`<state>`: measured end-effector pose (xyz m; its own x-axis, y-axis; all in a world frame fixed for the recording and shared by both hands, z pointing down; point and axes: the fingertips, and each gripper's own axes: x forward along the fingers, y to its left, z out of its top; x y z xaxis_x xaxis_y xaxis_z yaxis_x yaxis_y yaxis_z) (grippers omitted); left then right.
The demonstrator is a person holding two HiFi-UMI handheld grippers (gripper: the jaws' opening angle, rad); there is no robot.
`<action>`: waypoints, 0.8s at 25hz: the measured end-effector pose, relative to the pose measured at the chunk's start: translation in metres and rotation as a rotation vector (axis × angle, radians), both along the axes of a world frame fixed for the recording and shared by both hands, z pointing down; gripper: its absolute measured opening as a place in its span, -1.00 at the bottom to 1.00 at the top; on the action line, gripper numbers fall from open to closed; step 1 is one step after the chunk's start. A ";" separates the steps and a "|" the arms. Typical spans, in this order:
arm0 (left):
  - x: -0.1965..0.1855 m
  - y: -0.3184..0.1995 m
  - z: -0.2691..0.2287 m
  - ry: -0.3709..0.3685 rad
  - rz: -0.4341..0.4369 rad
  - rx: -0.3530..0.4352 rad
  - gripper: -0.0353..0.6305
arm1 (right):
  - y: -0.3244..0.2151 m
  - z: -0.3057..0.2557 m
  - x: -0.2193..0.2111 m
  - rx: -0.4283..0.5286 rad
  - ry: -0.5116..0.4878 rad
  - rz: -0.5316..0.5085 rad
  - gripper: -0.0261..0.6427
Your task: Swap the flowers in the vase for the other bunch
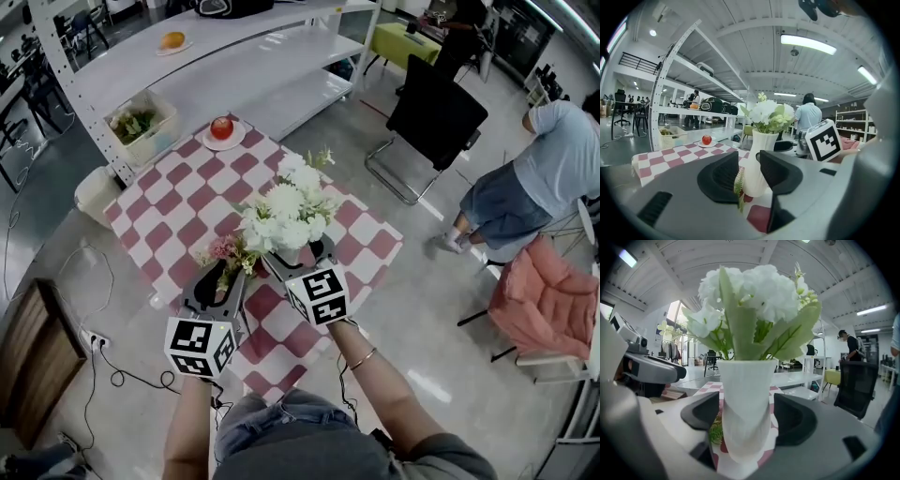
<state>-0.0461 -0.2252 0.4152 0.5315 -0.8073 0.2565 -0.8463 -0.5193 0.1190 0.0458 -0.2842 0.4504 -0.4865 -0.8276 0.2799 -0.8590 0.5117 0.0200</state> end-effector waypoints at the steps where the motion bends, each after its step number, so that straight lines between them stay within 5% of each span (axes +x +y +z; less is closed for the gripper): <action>1: 0.002 0.000 -0.001 -0.002 0.006 0.003 -0.42 | -0.001 0.001 0.000 0.001 0.012 -0.003 0.14; 20: 0.050 -0.022 -0.041 0.030 0.174 0.085 -0.08 | 0.000 0.007 -0.001 -0.018 0.040 0.016 0.02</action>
<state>0.0039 -0.2470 0.3742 0.6713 -0.7207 0.1734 -0.7396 -0.6666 0.0928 0.0447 -0.2841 0.4574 -0.4614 -0.8300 0.3135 -0.8658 0.4984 0.0452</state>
